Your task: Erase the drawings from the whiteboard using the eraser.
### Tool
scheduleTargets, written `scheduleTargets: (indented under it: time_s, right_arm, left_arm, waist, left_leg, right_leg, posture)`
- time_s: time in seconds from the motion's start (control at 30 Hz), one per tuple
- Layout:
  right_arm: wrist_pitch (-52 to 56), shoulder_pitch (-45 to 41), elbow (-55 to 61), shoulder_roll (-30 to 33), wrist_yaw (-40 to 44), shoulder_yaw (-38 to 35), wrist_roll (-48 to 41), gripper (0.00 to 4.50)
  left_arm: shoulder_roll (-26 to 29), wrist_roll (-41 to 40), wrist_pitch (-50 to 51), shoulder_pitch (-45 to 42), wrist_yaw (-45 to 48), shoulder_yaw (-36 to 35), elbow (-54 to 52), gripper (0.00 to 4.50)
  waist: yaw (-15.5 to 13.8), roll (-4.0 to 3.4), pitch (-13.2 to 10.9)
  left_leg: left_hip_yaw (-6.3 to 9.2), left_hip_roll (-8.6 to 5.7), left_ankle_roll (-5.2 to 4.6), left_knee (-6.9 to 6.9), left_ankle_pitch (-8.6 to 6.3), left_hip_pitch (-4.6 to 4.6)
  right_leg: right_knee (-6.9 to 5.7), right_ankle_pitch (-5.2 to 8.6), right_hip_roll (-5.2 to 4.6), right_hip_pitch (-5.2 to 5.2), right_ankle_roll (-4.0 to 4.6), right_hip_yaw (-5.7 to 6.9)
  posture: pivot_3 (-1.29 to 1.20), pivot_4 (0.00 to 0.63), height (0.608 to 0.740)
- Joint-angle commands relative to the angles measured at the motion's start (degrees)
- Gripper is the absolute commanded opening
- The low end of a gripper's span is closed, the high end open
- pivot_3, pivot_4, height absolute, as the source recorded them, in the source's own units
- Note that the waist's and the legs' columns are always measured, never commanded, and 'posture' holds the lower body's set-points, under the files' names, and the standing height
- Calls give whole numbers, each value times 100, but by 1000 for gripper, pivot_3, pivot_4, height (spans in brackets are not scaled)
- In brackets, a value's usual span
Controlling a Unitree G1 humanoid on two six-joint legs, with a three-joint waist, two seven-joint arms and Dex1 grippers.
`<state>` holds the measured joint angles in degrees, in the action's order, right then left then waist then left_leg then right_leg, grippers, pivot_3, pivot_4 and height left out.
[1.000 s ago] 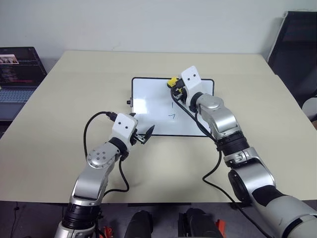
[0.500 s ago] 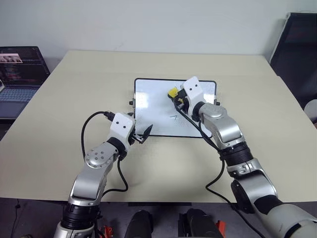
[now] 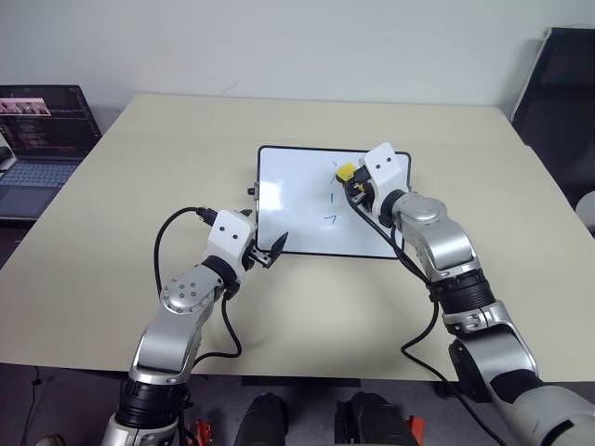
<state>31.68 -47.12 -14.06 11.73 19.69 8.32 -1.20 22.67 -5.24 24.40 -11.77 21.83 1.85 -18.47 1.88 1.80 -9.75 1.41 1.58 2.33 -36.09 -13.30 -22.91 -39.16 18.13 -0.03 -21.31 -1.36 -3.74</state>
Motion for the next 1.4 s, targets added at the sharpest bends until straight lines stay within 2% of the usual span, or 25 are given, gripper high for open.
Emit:
scheduleTargets:
  time_s: [0.03, 0.33, 0.73, 1.2, 1.4]
  right_arm:
    - [27, -234, -329, -158, -159, -40, 81, 1129]
    - [-302, -605, -822, -518, -104, 44, 109, 1129]
    - [-601, -973, -1288, -769, -85, 39, 129, 1129]
    - [3, 114, -78, -79, 80, 246, 429, 1129]
    - [252, 219, 60, 151, 37, 125, 442, 1129]
  left_arm:
    - [-14, 36, -82, -139, -33, -34, -145, 4500]
    - [19, 37, -25, -14, -58, -110, -279, 4500]
    - [-18, 24, 27, 74, -135, -63, -375, 4500]
    - [2, 19, -42, -60, -74, -40, -242, 4500]
    - [0, 18, -68, -106, -64, -39, -195, 4500]
  waist:
    - [9, 0, 0]
    - [126, 0, 0]
    - [137, -1, -1]
    - [71, -1, 0]
    - [41, 0, 0]
  left_leg:
    - [-1, 0, 0, 0, 0, 0]
    - [-5, 4, 0, 2, 0, 1]
    - [-5, 5, 0, 4, 0, -1]
    - [0, 1, 0, 3, 0, -2]
    - [0, 1, 0, 1, 1, 0]
  right_leg:
    - [0, -3, 0, 0, -1, -1]
    - [0, -6, 4, -4, 0, -5]
    - [2, -6, 3, -6, 0, -5]
    - [7, -6, 0, -2, -1, -1]
    - [6, -7, 1, 0, -2, -1]
  posture:
    - [0, 150, 740]
    - [0, 150, 740]
    - [0, 150, 740]
    - [0, 150, 740]
    - [0, 150, 740]
